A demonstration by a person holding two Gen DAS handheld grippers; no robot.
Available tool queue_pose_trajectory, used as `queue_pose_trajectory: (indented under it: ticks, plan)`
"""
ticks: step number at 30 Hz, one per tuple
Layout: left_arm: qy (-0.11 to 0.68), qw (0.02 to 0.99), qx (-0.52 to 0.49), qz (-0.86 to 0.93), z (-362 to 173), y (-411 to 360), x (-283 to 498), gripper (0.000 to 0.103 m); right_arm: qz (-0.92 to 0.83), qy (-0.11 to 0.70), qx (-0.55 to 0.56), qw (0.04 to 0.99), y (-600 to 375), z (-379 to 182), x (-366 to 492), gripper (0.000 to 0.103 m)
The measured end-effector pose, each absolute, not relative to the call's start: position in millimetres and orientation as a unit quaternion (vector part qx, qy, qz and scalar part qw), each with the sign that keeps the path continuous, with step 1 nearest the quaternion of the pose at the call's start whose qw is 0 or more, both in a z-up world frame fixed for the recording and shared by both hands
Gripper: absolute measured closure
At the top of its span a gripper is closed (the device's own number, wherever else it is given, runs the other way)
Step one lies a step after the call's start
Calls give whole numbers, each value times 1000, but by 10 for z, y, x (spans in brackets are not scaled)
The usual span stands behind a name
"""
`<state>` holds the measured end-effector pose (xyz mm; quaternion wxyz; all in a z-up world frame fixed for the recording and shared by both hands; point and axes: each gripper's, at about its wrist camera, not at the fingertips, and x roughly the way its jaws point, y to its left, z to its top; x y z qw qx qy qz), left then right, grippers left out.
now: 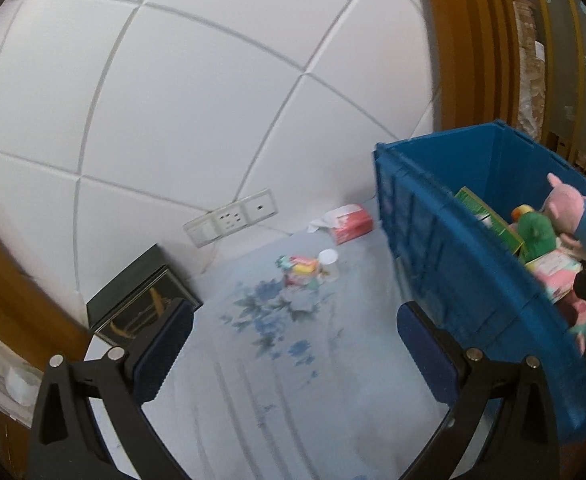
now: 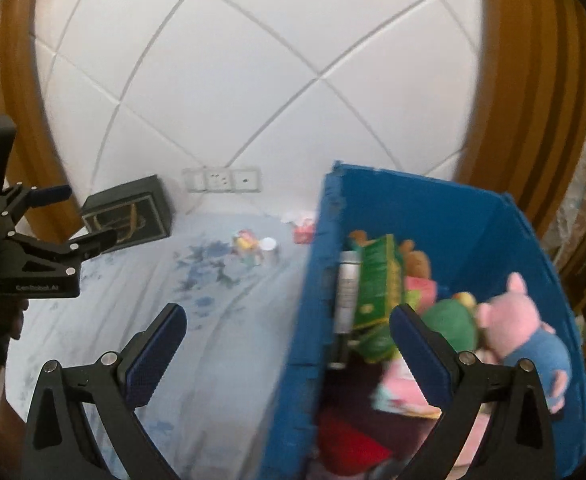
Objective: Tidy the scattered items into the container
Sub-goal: 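Move both tools back toward the pad pack and white jar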
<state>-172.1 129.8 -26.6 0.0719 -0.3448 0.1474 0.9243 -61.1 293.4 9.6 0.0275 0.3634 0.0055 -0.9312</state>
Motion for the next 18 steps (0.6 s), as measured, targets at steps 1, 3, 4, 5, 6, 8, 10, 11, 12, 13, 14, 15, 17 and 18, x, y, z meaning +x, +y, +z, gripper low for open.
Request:
queue_pose_trajectory:
  ticks: [1, 3, 4, 5, 6, 8, 10, 11, 12, 13, 14, 15, 17, 18]
  plan:
    - [146, 68, -346, 924, -301, 1198, -1735, 0, -930, 6, 366, 32, 2836, 68, -640, 0]
    - [144, 65, -351, 923, -369, 1049, -1769, 0, -928, 11, 369, 38, 2634, 7, -703, 0]
    - [142, 63, -354, 922, -412, 983, -1787, 0, -927, 15, 372, 39, 2558, -30, -739, 0]
    - [142, 62, -357, 921, -464, 914, -1816, 0, -926, 18, 376, 39, 2464, -91, -793, 0]
    - [142, 60, -360, 920, -517, 856, -1847, 0, -925, 18, 378, 39, 2400, -142, -838, 0]
    - [145, 57, -366, 918, -635, 763, -1938, 0, -922, 15, 385, 39, 2280, -273, -961, 0]
    - [145, 57, -366, 917, -757, 722, -2039, 0, -921, 13, 389, 33, 2191, -427, -1134, 0]
    - [147, 56, -368, 917, -842, 709, -2122, 0, -920, 11, 390, 30, 2172, -487, -1202, 0]
    - [146, 56, -369, 916, -905, 711, -2185, 0, -920, 8, 392, 27, 2158, -559, -1284, 0]
    - [145, 57, -369, 916, -978, 718, -2257, 0, -918, 5, 395, 22, 2146, -651, -1386, 0]
    - [143, 61, -371, 916, -1085, 712, -2370, 0, -917, 2, 399, 17, 2142, -742, -1488, 0]
    - [141, 64, -371, 915, -1163, 711, -2446, 0, -915, -2, 402, 15, 2147, -805, -1556, 0]
    - [136, 73, -373, 915, -1367, 724, -2643, 0, -915, -8, 403, 8, 2147, -1014, -1759, 0]
    - [136, 77, -374, 914, -1471, 743, -2735, 0, -915, -11, 404, 7, 2149, -1106, -1846, 0]
